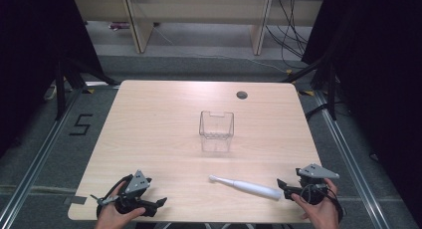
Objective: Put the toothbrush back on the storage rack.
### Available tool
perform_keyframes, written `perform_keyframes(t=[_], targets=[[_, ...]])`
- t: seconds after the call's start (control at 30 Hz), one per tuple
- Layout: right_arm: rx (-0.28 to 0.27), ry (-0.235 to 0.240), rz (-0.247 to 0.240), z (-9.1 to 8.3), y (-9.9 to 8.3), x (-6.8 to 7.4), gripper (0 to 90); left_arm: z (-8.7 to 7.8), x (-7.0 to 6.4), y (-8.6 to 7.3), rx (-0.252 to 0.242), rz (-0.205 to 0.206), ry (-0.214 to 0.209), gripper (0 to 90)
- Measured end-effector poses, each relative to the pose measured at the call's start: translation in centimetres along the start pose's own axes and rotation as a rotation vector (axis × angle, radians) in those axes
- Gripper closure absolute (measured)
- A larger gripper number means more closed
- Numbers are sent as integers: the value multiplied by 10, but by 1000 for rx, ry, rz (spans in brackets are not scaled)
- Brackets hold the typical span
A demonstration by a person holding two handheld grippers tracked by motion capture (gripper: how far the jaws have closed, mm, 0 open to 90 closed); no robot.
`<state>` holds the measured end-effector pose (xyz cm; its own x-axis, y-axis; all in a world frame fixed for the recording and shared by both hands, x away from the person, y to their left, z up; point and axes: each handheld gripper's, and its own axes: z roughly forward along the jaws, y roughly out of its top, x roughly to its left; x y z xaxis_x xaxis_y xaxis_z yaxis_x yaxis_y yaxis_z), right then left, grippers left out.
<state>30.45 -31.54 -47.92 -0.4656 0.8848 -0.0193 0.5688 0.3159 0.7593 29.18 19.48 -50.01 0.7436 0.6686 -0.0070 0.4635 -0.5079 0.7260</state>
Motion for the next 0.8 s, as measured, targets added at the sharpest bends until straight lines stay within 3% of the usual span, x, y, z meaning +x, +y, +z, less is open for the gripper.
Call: perform_keyframes(t=[0.13,0.2,0.23,0.3,0.33,0.37,0.4,0.43,0.47,0.5,0.53,0.57,0.67,0.7,0.8], targets=[[17,16,14,1,0,3,206,0,0,0,-3,-3,0,147],[14,22,-15,1,2,2,210,1,-1,0,-8,-13,0,147],[16,48,-29,2,2,1,211,2,-1,0,-10,-18,7,148],[22,38,-30,0,4,4,210,2,-1,0,-10,-17,8,148],[29,38,0,0,5,6,210,2,-1,0,-10,-20,7,148],[18,38,-46,1,6,4,210,2,-1,0,-9,-18,8,148],[22,49,-61,1,8,4,214,2,0,0,-1,-13,10,147],[39,51,-21,0,9,7,222,2,0,0,-4,-17,11,147],[37,73,-47,2,10,6,221,1,-1,0,-5,-20,6,148],[42,73,-29,1,12,8,219,1,-1,0,-9,-25,3,147],[37,81,-43,1,13,8,219,0,0,0,4,-11,3,148],[38,85,-28,1,14,10,216,2,-2,-1,-18,-35,2,148],[41,95,-57,2,16,10,201,2,-2,0,-17,-37,2,148],[35,102,-73,2,19,13,192,0,0,0,4,-7,1,147],[43,109,-86,2,21,16,175,0,0,0,0,-10,1,147]])
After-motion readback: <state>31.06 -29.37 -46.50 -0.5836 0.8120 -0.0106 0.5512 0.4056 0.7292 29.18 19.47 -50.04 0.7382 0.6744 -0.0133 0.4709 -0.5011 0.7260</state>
